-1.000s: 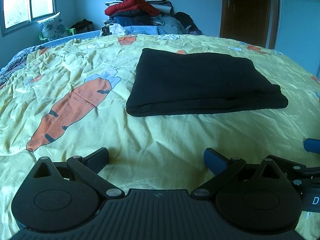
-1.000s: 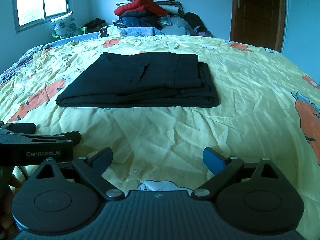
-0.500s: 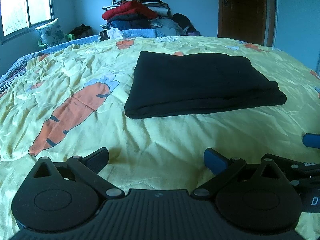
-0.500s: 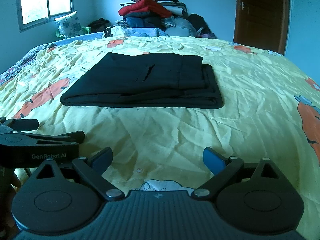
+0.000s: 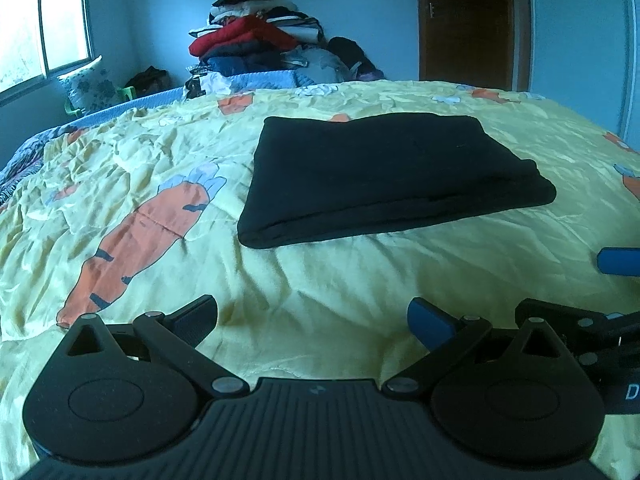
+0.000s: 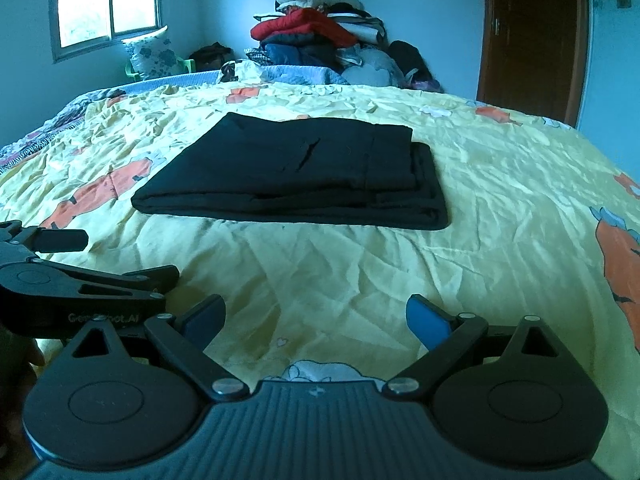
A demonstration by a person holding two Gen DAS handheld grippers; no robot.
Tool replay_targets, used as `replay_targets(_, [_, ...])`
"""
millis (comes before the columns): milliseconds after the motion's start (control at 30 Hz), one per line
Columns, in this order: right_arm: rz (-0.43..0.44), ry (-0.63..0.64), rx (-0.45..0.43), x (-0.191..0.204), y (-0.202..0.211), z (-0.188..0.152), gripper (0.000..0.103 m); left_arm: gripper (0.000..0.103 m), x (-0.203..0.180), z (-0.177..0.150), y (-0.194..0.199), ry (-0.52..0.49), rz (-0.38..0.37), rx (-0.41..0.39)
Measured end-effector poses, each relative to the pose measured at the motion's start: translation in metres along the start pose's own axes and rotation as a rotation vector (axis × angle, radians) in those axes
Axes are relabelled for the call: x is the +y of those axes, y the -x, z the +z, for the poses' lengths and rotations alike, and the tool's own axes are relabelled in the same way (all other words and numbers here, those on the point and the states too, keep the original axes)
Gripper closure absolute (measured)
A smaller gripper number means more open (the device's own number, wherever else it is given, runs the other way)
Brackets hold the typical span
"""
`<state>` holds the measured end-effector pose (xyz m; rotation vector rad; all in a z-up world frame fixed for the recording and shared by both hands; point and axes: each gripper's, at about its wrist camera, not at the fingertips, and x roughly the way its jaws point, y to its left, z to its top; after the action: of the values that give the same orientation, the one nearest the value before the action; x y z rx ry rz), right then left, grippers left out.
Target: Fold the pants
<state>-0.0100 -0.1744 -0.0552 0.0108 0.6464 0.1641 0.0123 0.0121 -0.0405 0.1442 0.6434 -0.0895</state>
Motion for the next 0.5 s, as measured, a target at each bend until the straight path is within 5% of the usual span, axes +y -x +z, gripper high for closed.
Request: replay_targets(500, [0.046,0.047,-0.009,0.003,0.006,0.000,0.005,0.000,0.013,0.005,-0.001,0.044,-0.031,0.006])
